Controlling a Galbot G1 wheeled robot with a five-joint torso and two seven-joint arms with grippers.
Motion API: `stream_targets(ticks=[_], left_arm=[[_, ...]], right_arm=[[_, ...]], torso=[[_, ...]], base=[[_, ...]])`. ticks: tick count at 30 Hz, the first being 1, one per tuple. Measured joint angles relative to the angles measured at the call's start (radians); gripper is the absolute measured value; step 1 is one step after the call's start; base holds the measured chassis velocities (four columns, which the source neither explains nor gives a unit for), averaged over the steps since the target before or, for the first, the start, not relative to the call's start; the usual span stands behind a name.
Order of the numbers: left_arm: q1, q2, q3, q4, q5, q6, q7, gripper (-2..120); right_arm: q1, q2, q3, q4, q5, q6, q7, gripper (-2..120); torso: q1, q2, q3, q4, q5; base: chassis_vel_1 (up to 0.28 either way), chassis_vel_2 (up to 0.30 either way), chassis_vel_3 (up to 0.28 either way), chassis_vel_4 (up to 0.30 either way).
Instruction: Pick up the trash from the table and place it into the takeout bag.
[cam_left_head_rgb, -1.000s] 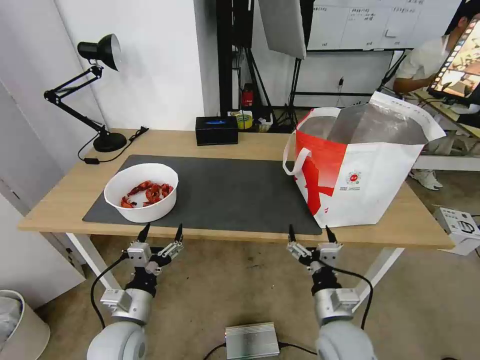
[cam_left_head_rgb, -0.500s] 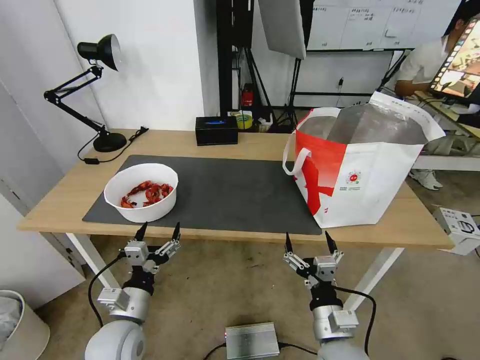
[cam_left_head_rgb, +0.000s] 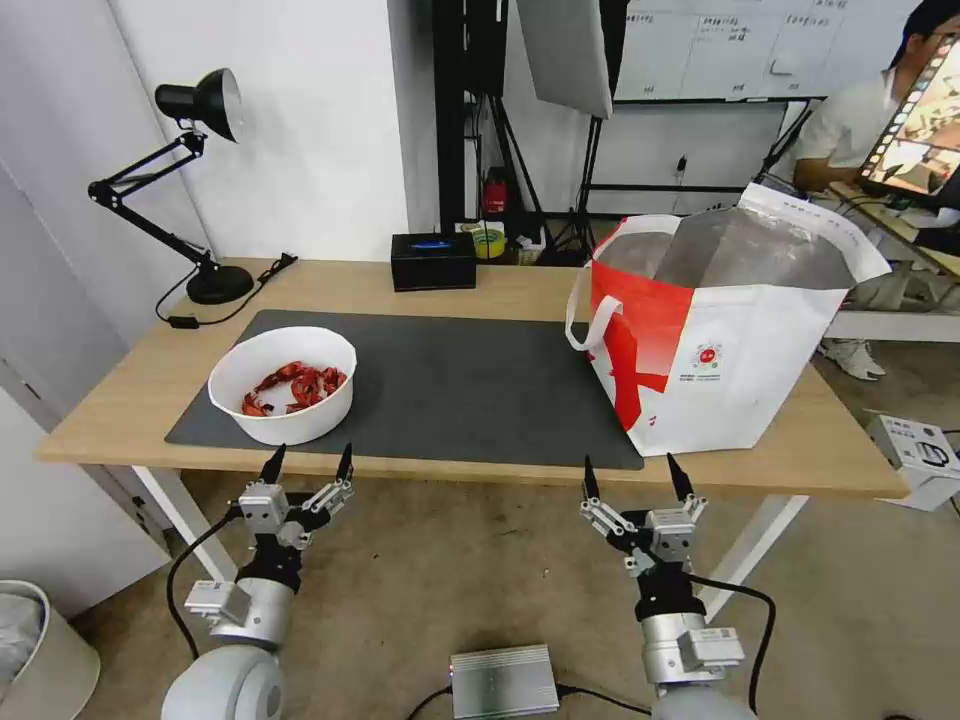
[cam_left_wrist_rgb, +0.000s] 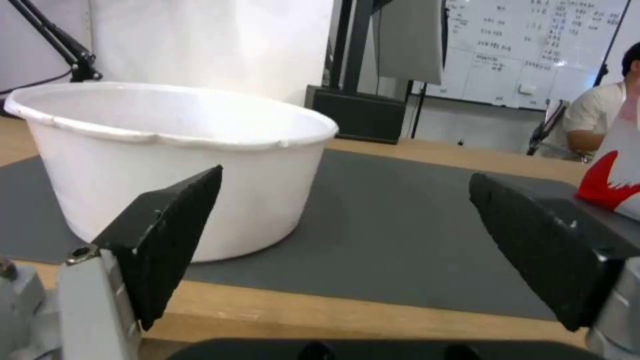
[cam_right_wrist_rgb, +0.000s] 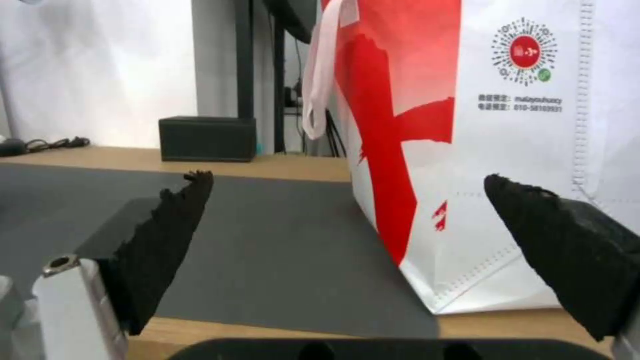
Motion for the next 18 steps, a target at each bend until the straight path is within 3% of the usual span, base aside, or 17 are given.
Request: stream_targets(ticks=[10, 18], left_arm=[[-0.019, 0.004, 0.004, -0.003, -0.001, 0.012, -0.001, 100], [-0.069, 0.058, 0.001, -0.001, -0.058, 0.051, -0.022, 100]], right_arm=[[-0.012, -0.005, 0.011, 0.003, 0.005, 0.002, -0.001, 100], [-0.012, -0.005, 0.011, 0.002, 0.005, 0.002, -0.001, 100]], torso=[[0.000, 0.000, 0.000, 0.0000, 0.0000], [0.000, 0.000, 0.000, 0.0000, -0.0002]], base=[[0.000, 0.000, 0.000, 0.000], [0.000, 0.000, 0.000, 0.000]])
